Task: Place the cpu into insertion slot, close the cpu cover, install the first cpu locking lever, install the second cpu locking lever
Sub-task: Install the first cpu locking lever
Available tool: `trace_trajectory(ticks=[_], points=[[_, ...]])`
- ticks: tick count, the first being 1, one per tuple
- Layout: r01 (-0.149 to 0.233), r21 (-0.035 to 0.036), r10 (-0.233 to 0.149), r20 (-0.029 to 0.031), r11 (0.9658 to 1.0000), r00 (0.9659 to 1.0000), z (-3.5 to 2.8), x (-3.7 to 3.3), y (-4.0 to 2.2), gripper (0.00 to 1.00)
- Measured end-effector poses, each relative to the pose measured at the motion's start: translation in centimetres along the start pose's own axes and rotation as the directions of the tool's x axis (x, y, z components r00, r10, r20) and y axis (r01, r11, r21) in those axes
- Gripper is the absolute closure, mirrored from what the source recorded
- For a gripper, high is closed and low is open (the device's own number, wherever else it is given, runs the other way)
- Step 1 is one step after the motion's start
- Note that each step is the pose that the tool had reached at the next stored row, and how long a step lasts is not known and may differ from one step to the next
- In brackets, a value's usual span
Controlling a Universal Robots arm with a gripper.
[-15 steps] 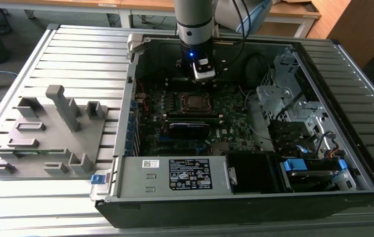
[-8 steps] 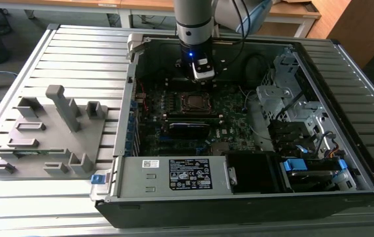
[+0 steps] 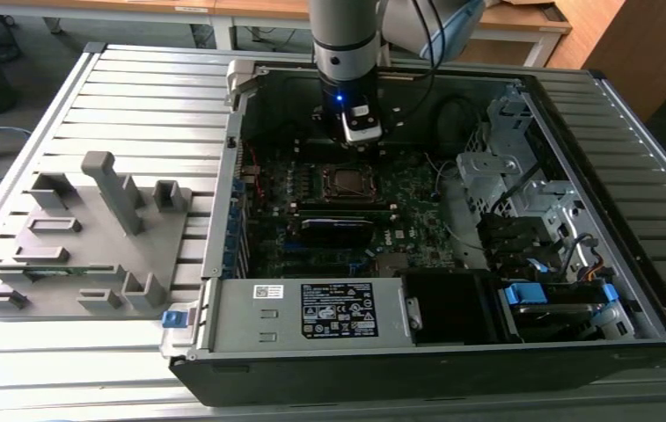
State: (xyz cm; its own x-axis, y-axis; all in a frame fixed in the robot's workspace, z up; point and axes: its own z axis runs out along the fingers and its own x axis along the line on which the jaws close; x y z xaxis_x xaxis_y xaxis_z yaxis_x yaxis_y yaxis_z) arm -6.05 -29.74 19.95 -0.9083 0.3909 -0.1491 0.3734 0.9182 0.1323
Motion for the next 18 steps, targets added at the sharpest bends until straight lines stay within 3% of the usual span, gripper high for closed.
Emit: trace_trajectory(ticks=[10,18], points=[[0.006,0.0306,-0.007,0.0125,0.9995,0.9999,0.17,-0.15,0.06,0.89],[0.006,0.0316,-0.007,0.0129,0.9995,0.9999,0.06,-0.17,0.07,0.89]])
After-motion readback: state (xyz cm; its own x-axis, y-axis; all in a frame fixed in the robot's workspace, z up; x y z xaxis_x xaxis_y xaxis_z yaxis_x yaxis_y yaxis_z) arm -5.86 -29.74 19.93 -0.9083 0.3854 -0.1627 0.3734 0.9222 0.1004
